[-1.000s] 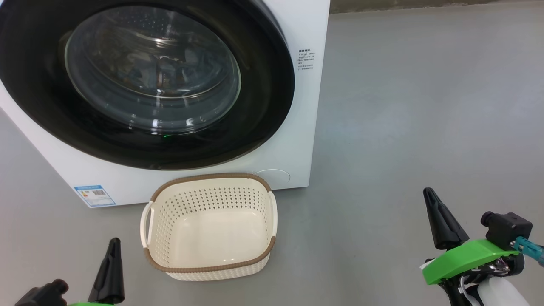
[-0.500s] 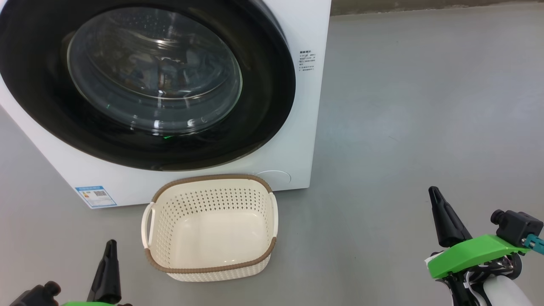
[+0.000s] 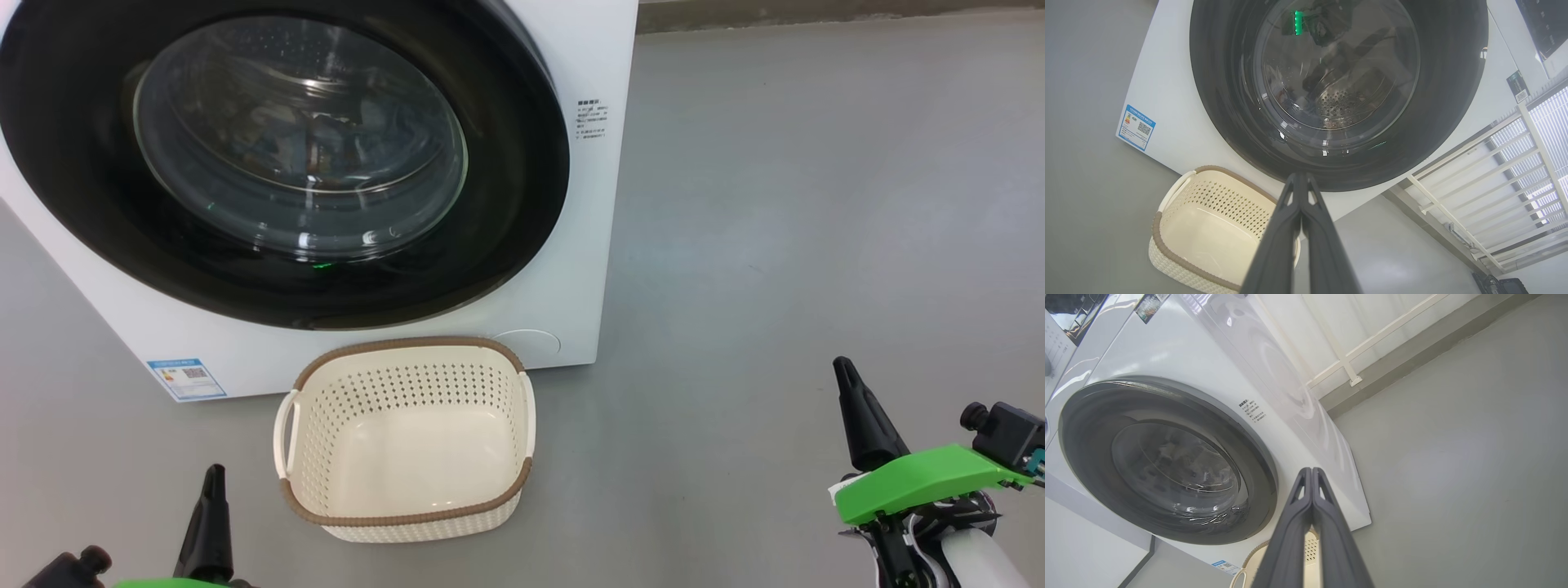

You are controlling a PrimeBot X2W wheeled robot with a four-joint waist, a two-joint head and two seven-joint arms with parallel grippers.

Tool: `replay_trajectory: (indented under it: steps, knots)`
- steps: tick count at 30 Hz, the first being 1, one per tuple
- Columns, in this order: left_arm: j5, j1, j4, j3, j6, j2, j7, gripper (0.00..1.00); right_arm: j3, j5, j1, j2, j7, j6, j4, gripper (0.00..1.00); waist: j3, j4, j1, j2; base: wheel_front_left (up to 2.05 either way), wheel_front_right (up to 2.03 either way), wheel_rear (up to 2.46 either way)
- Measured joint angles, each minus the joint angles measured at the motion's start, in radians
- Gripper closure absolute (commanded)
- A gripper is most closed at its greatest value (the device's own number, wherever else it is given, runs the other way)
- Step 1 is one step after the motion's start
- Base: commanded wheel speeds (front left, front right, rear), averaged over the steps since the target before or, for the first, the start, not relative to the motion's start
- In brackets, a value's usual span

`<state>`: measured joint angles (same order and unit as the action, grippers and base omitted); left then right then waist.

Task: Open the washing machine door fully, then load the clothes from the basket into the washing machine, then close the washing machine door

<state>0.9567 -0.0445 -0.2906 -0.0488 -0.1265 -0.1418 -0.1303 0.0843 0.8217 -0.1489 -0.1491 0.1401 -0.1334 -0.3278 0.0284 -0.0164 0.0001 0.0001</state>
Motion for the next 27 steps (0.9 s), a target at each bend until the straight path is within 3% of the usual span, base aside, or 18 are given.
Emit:
replay_trajectory:
  steps: [27]
  knots:
    - [0.21,-0.006,0.002,0.044,0.0,0.033,0.079,1.0,-0.065,0.258,0.017,0.03,-0.079,0.0,0.016,1.0,-0.009,0.005,0.0,0.0,0.0,0.0,0.0]
